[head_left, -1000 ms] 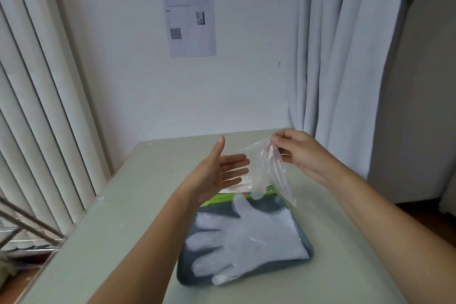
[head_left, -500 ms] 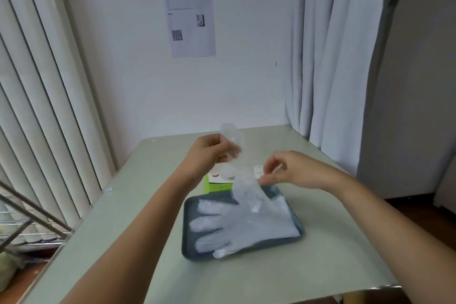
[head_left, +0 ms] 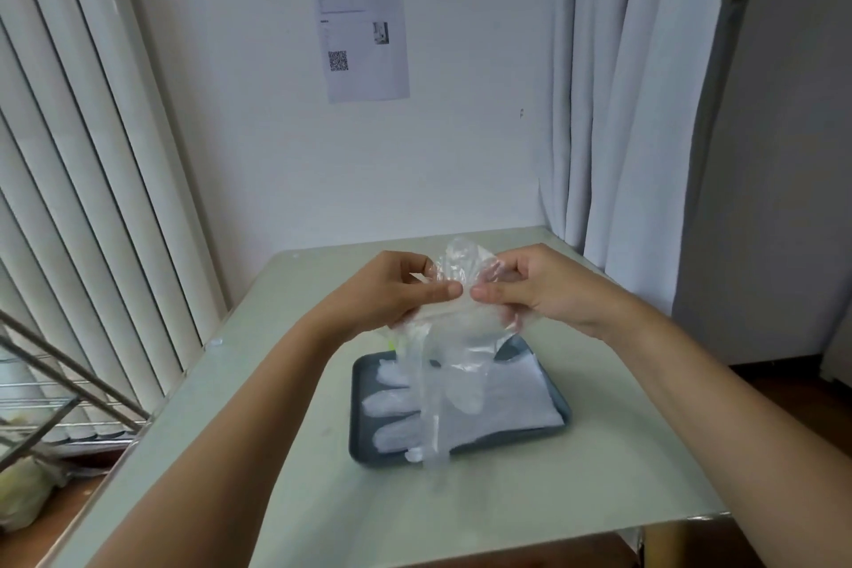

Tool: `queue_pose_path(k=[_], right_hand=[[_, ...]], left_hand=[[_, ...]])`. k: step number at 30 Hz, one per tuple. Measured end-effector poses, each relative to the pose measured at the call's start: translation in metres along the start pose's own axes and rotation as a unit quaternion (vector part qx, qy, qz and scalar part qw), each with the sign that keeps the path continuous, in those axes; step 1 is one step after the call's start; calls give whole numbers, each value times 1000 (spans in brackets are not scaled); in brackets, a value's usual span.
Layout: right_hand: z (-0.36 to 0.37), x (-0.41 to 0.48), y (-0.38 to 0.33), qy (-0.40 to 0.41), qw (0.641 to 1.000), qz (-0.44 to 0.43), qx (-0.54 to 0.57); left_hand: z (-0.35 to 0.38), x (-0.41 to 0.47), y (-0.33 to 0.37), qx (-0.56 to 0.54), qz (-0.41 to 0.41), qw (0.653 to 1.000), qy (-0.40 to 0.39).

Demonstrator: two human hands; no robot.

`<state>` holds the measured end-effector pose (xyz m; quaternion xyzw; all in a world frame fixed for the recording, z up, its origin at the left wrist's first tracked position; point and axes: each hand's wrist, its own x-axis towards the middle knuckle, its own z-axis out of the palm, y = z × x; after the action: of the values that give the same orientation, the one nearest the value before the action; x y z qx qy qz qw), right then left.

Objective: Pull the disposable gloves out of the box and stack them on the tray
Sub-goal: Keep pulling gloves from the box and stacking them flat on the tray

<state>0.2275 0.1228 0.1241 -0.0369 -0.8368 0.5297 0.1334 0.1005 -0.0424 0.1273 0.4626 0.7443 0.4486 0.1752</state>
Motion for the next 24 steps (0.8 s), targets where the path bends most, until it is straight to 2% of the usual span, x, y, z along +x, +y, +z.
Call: queue_pose_path(k=[5, 9, 14, 16, 19, 22, 24], right_hand=[[-14, -9, 1, 53, 992, 48, -99], [-27, -17, 5, 48, 993, 59, -88], [-28, -15, 18, 35, 991, 59, -113], [-29, -10, 23, 46, 985, 60, -155], [-27, 3, 30, 71, 968, 48, -235], [-20, 19, 35, 119, 964, 28, -237], [-16, 32, 41, 160, 967, 7, -200]], left_hand=[[-7, -4, -22, 44, -32, 997, -49], [-14, -7, -40, -21, -54, 996, -70], [-12, -3, -54, -61, -64, 994, -57], [-11, 1, -58, -38, -67, 997, -6], [-13, 7, -57, 40, -43, 992, 114], [-18, 11, -52, 107, 0, 969, 222], [-21, 9, -48, 114, 38, 954, 274]])
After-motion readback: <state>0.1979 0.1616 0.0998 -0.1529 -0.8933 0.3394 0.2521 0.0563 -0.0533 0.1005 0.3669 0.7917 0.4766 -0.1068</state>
